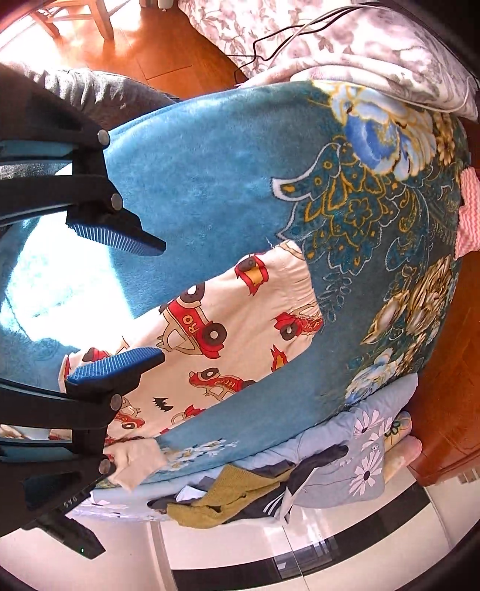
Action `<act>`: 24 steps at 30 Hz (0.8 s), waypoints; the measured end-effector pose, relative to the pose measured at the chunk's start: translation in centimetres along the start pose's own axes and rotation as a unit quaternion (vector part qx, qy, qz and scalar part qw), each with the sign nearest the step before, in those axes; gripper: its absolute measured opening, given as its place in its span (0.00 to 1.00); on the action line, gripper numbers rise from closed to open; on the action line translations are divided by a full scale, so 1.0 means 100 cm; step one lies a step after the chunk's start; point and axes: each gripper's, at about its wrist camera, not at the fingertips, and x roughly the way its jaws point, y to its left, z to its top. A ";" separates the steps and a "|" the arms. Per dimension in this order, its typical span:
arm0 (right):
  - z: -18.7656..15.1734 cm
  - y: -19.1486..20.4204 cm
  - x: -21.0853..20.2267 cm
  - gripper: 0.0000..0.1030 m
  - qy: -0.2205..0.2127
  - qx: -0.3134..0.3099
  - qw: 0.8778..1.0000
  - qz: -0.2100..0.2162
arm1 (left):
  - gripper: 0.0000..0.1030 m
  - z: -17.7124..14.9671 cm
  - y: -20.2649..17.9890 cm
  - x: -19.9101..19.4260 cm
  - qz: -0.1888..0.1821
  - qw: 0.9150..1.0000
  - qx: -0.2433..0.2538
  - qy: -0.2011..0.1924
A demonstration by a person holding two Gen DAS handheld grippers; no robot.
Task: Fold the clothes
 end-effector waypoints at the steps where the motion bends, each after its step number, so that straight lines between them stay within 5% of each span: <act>1: -0.010 0.008 0.008 0.11 0.010 -0.014 1.000 -0.007 | 0.54 0.000 0.003 -0.002 0.000 1.000 -0.002 0.000; 11: -0.051 0.048 0.041 0.14 0.047 -0.098 0.993 -0.056 | 0.55 0.001 0.028 0.016 0.006 0.999 -0.047 0.020; 14: -0.052 0.055 0.053 0.18 0.071 -0.107 0.991 -0.033 | 0.55 0.013 0.025 0.027 0.011 0.999 -0.049 0.018; 19: -0.059 0.057 0.051 0.38 0.115 -0.104 0.983 0.094 | 0.59 0.041 0.030 0.058 0.025 0.998 -0.054 0.021; 24: -0.064 0.029 0.018 0.38 0.099 -0.057 0.989 0.089 | 0.57 0.064 0.034 0.074 0.021 0.998 -0.065 -0.005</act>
